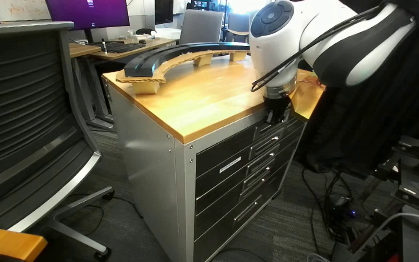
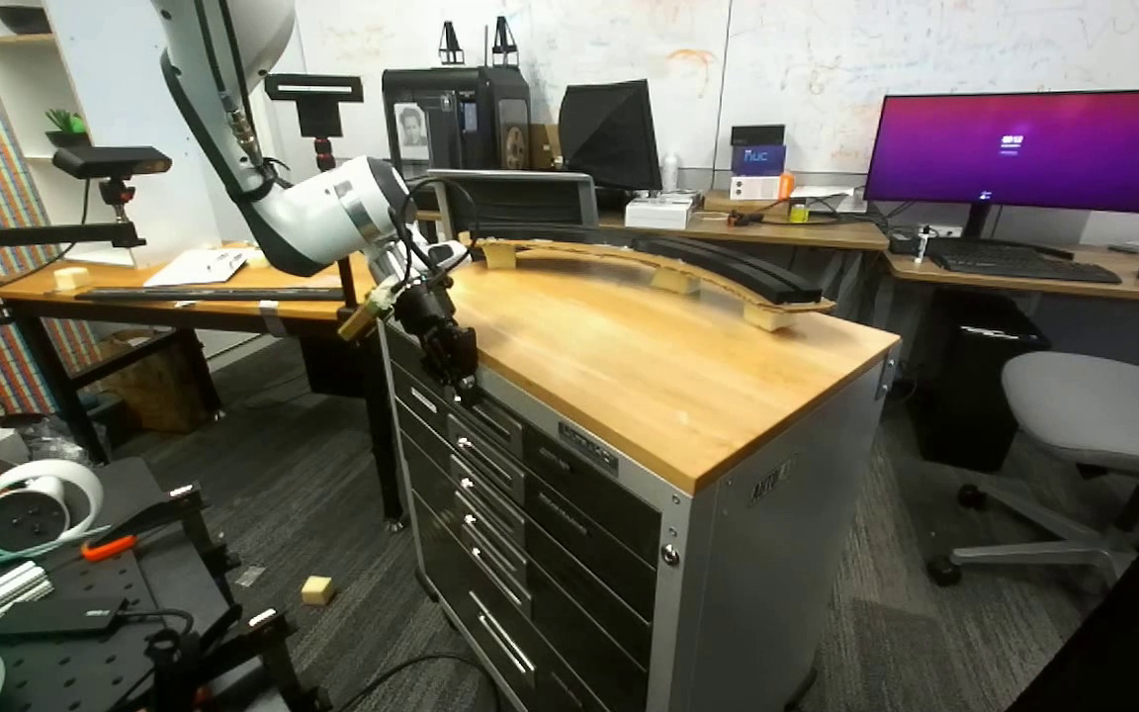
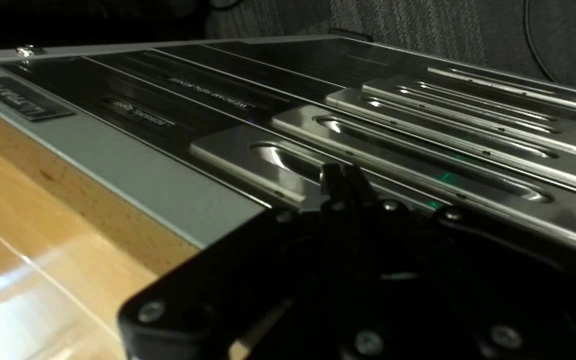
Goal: Pick up the screwdriver, put it in the open drawer and close it
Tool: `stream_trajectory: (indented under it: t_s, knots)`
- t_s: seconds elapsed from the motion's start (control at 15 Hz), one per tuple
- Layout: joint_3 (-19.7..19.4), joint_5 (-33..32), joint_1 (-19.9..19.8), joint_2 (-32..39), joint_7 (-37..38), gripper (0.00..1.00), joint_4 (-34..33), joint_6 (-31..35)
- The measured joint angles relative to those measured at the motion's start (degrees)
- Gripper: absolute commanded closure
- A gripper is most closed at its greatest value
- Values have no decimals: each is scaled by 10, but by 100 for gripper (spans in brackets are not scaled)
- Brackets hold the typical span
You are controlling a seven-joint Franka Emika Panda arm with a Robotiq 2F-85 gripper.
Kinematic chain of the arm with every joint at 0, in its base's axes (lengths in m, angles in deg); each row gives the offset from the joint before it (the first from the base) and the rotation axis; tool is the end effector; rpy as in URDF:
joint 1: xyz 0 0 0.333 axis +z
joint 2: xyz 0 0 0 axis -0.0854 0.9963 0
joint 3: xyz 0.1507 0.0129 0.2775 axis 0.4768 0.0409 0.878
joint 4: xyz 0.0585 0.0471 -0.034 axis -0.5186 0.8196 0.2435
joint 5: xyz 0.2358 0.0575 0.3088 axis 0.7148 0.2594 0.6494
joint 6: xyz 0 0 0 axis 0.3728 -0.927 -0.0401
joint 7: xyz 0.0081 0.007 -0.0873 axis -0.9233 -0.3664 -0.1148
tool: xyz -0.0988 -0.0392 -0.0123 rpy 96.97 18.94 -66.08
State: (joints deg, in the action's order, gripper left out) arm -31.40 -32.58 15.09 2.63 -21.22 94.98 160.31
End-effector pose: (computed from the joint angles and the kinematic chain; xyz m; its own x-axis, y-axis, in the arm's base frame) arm 0.5302 0.1572 0.1471 0.9967 0.0810 0.0047 0.0602 -0.7777 0.6258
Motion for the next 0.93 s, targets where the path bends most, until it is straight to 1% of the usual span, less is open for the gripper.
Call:
stream_trajectory:
  t_s: [0.07,0.13,0.33,0.4,0.47,0.53,0.67,0.87,0.93]
  knots:
    - [2,-2,0,0,6,65,0,-1]
    - [3,-2,0,-3,9,60,1,-1]
    - [17,13,-12,-39,2,36,15,-1]
    - [26,29,-20,-63,-13,29,23,0]
    - [36,49,-29,-90,-36,20,31,1]
    - [45,72,-38,-119,-64,13,38,1]
    - [63,139,-56,-175,-142,0,49,1]
    - [106,259,-92,-250,-277,1,53,-8]
    - [112,301,-95,-273,-319,0,53,-13]
